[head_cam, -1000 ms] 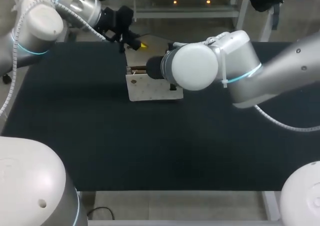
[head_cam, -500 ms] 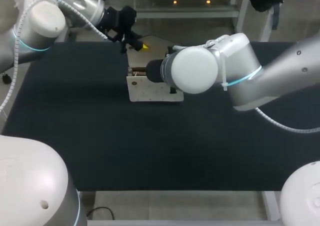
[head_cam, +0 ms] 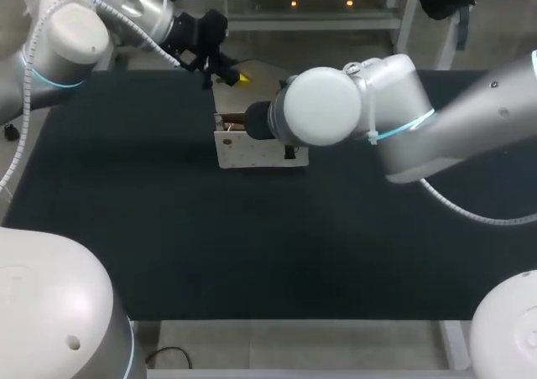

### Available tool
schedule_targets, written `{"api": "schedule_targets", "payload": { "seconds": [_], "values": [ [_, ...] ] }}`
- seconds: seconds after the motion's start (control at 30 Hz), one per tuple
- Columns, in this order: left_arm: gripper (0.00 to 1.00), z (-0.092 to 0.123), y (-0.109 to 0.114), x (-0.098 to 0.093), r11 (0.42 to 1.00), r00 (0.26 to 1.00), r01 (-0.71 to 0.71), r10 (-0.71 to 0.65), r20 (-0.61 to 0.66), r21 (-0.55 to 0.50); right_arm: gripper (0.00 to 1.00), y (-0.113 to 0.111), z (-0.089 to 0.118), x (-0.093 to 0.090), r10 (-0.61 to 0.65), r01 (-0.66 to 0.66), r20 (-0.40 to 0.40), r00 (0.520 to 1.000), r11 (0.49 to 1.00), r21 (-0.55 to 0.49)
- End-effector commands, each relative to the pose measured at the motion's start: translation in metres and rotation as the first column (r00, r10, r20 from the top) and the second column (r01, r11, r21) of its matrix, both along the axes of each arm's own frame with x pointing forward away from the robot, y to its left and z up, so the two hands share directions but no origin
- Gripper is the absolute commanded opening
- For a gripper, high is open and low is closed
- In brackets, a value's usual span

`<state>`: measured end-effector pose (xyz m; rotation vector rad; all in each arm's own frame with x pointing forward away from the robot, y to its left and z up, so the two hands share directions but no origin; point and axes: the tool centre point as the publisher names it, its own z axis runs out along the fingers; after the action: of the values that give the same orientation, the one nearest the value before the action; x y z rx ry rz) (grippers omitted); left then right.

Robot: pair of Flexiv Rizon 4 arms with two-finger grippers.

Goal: Pick up the bag, open it, inspect its contents, close it, and place it on the opposite side

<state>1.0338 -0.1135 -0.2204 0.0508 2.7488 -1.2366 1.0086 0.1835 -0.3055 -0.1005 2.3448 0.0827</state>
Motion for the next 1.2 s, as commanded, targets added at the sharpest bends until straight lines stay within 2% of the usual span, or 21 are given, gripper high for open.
{"api": "schedule_targets", "payload": {
  "seconds": [0.03, 0.33, 0.53, 0.73, 1.03, 1.2],
  "values": [
    [0.0, 0.001, 0.001, -0.001, 1.0, 1.0, 0.001, -0.001, 0.001, -0.01, 0.0, 0.003, -0.001, 0.003, -0.009, 0.008, -0.019, 1.0, 1.0, -0.012],
    [0.0, 0.002, 0.002, -0.002, 1.0, 1.0, 0.013, -0.013, -0.016, -0.027, 0.0, 0.004, -0.004, 0.005, -0.016, 0.013, -0.072, 0.997, 0.999, -0.035],
    [0.0, 0.001, 0.002, -0.002, 0.999, 1.0, 0.02, -0.021, -0.021, -0.029, 0.0, 0.003, -0.001, 0.011, -0.038, 0.037, -0.048, 0.998, 0.999, -0.036],
    [0.0, 0.001, 0.002, -0.002, 0.999, 0.999, 0.022, -0.022, -0.023, -0.037, 0.0, 0.003, -0.005, 0.017, -0.021, 0.019, -0.091, 0.996, 1.0, -0.024],
    [0.0, 0.001, 0.005, 0.0, 0.999, 1.0, 0.007, -0.008, -0.023, -0.043, 0.0, -0.001, -0.013, 0.011, -0.045, 0.038, -0.165, 0.985, 0.998, -0.048],
    [0.0, 0.001, 0.006, 0.002, 0.999, 1.0, 0.005, -0.006, -0.031, -0.051, 0.0, -0.004, -0.018, 0.007, -0.052, 0.044, -0.176, 0.983, 0.998, -0.054]
  ]
}}
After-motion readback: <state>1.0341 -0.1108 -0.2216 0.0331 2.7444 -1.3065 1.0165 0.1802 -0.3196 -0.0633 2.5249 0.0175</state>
